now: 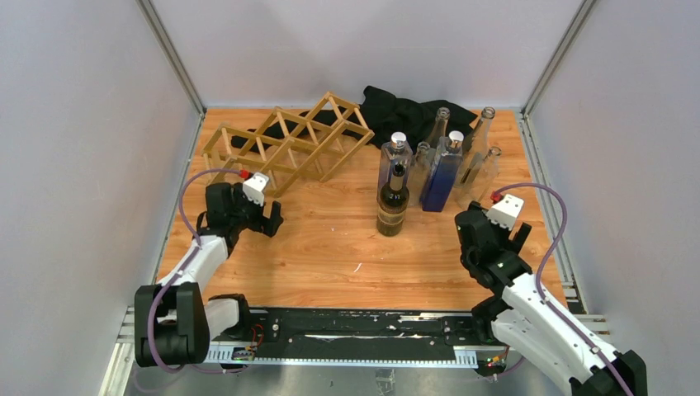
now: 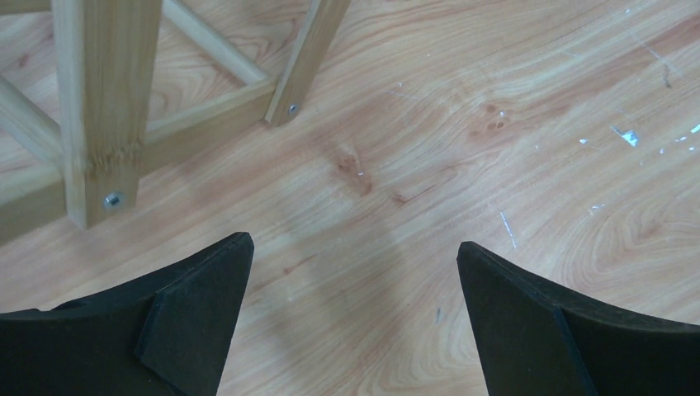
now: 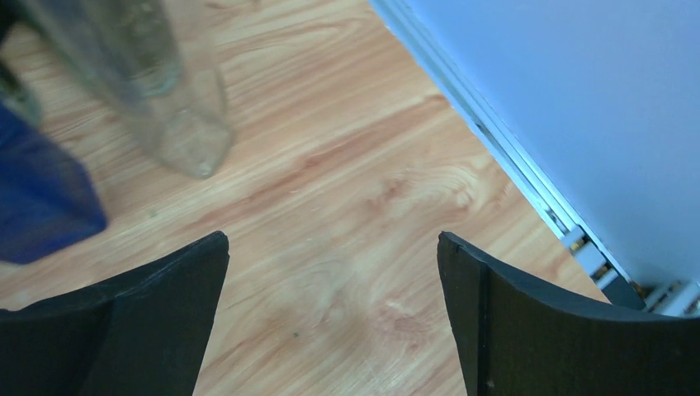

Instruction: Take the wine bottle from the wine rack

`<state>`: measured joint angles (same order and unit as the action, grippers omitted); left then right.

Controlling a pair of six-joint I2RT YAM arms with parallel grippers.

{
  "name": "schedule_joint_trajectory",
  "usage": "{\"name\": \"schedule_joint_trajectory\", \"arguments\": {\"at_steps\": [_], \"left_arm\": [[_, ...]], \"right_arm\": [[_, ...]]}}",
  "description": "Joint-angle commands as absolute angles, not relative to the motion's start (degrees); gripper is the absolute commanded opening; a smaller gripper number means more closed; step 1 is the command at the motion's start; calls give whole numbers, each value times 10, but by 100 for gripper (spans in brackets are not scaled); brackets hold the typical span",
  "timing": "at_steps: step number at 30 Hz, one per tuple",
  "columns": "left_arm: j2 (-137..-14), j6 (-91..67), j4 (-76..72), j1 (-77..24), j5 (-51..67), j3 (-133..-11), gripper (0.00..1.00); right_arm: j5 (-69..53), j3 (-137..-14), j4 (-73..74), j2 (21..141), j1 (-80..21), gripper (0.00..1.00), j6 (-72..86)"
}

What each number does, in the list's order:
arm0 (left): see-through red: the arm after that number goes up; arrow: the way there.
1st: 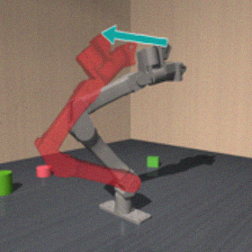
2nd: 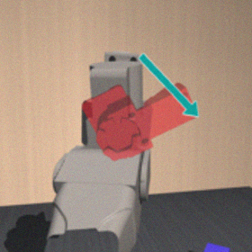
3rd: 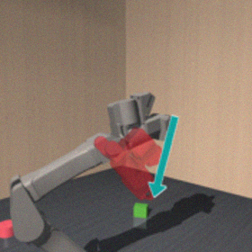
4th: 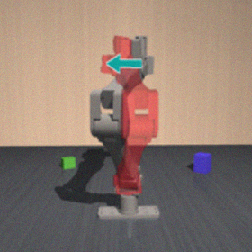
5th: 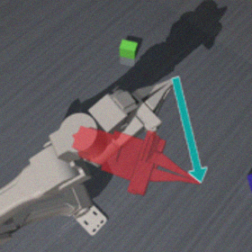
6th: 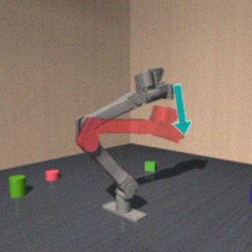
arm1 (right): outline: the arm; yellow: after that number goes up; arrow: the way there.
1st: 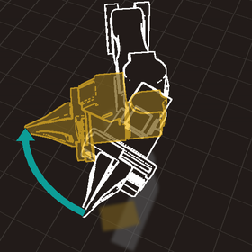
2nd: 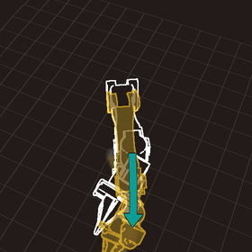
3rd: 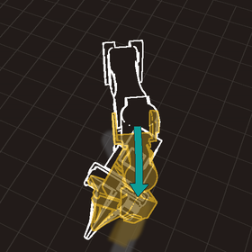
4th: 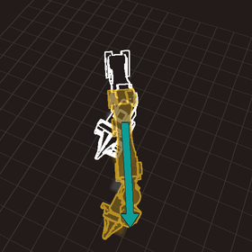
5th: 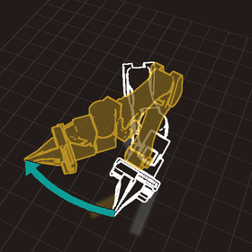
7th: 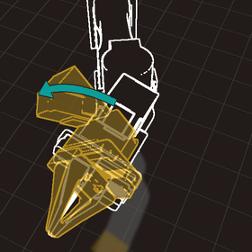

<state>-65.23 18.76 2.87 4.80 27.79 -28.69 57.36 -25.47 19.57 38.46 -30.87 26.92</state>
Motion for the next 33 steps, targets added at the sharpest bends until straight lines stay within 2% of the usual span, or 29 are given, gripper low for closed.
{"name": "schedule_joint_trajectory", "arguments": {"at_steps": [1,7,13,15,18,23,25,29,31,33], "left_arm": [[-622,156,-148,52,258,-223,100],[-638,119,-274,51,209,-182,100],[-670,78,-393,51,175,-158,100],[-681,67,-418,51,172,-156,100],[-701,51,-442,52,164,-160,100],[-716,36,-447,51,157,-170,100],[-719,29,-459,52,150,-167,100],[-768,7,-609,52,154,-121,100],[-753,21,-554,51,153,-133,100],[-760,16,-577,51,153,-129,100]], "right_arm": [[629,-227,153,392,-253,100,327],[659,-188,23,415,-199,100,282],[669,-186,6,494,-122,100,330],[664,-175,-62,521,-115,100,320],[603,-134,-224,564,-100,100,244],[540,-135,-353,650,-80,99,158],[534,-142,-381,669,-80,99,133],[515,-140,-431,702,-79,99,106],[496,-139,-457,716,-76,99,93],[491,-145,-462,731,-75,99,84]]}}
